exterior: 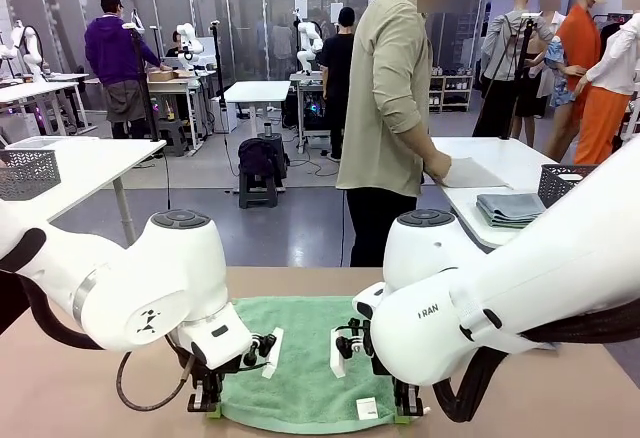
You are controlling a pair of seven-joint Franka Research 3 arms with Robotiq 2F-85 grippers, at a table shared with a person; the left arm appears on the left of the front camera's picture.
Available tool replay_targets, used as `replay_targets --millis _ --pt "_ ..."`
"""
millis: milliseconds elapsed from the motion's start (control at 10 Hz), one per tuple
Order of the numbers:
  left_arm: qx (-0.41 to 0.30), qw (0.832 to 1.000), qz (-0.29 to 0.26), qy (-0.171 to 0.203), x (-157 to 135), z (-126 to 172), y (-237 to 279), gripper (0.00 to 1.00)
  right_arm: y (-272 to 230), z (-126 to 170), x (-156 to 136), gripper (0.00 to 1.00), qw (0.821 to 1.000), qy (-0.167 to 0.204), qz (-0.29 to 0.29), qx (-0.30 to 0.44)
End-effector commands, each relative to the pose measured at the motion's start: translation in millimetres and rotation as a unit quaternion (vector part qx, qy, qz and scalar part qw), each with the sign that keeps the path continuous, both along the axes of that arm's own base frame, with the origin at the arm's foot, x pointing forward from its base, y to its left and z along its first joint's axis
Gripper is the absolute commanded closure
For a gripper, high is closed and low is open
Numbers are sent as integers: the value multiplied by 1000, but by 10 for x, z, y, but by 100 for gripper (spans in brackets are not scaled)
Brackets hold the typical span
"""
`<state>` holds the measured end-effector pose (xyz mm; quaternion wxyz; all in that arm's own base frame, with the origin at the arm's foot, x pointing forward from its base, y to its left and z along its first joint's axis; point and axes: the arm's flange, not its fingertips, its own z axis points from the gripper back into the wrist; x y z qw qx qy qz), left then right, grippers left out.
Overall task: Fold the towels and place them in the basket.
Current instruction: When a person lays out a Towel with hook on the table, fold it in half twice.
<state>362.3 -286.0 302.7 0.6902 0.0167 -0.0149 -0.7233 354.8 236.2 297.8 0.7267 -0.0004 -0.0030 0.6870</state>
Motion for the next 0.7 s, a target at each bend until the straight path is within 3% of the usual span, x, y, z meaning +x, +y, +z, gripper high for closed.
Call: replay_targets --millis 0,300,600 --pt "7 1000 5 -16 9 -32 -43 100 -6 -70 -6 100 1000 8 17 -5" --pt "-50 999 -4 -4 -22 18 42 100 4 -102 2 100 999 4 32 18" --pt "-57 998 30 -26 9 385 181 100 -75 270 20 100 999 -19 32 28"
